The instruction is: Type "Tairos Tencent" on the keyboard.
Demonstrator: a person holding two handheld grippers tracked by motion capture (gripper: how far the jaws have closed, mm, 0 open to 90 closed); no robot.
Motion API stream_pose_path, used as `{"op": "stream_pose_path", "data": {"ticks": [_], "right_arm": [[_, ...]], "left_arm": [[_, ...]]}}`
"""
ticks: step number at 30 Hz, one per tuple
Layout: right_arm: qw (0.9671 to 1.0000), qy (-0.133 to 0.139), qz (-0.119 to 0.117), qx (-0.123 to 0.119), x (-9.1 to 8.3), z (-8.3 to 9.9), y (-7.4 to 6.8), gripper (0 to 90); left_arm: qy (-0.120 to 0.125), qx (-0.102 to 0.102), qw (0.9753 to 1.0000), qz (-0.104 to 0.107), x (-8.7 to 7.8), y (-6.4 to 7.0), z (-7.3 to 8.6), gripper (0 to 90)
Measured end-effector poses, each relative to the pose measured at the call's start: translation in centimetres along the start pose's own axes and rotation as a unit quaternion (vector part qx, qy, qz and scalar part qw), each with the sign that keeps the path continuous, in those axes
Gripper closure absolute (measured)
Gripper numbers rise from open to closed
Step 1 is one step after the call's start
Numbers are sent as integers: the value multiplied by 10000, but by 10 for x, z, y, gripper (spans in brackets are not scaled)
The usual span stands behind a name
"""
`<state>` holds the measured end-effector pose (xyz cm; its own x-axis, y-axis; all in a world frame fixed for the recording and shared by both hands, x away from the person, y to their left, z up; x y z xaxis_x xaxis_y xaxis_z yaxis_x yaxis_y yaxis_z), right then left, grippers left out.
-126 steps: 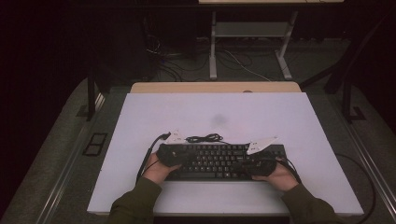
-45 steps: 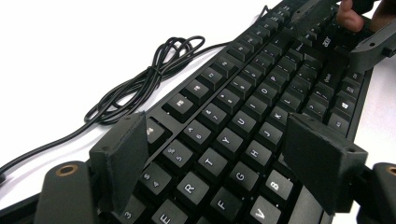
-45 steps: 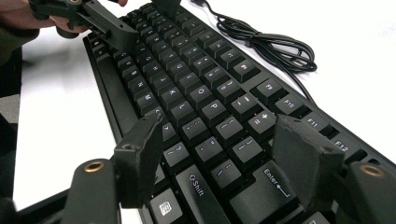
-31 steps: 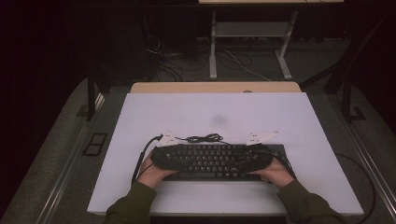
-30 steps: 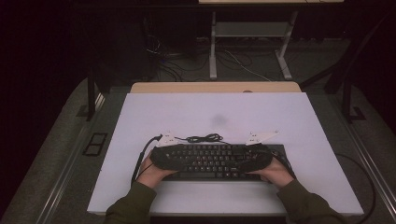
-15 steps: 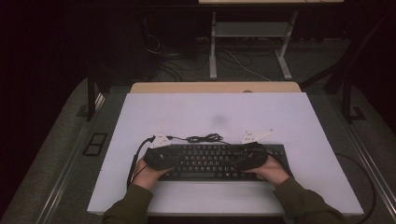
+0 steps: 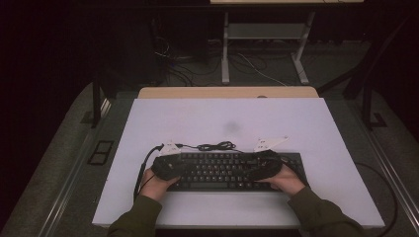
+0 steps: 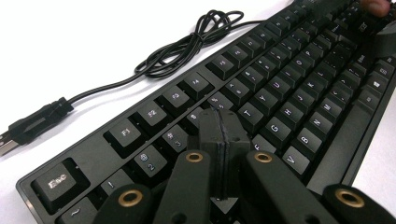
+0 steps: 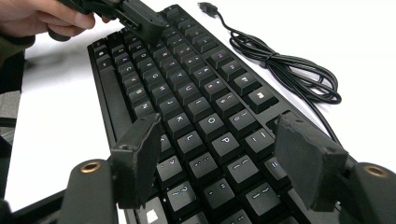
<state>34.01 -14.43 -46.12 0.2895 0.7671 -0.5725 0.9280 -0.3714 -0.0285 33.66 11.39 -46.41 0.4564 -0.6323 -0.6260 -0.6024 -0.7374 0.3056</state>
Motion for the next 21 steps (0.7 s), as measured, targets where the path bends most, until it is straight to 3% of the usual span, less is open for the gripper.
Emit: {"op": "stream_pose_path", "data": {"ticks": [21], "right_arm": [[10000, -5, 6, -9, 0, 0, 0, 320]], "left_arm": [[-115, 14, 9999, 14, 6, 0, 2, 892]]}}
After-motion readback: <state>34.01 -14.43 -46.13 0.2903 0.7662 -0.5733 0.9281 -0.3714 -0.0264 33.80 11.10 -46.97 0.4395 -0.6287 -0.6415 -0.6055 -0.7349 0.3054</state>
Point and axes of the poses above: each handheld gripper's, and its own axes: x roughly forward along the jaws, z roughly out of its underside, y roughly to its right, the point moved 5 cm from there along x, roughly forward along the jaws, and after that the axes turned 13 degrees about -x, right-handed, at the moved point
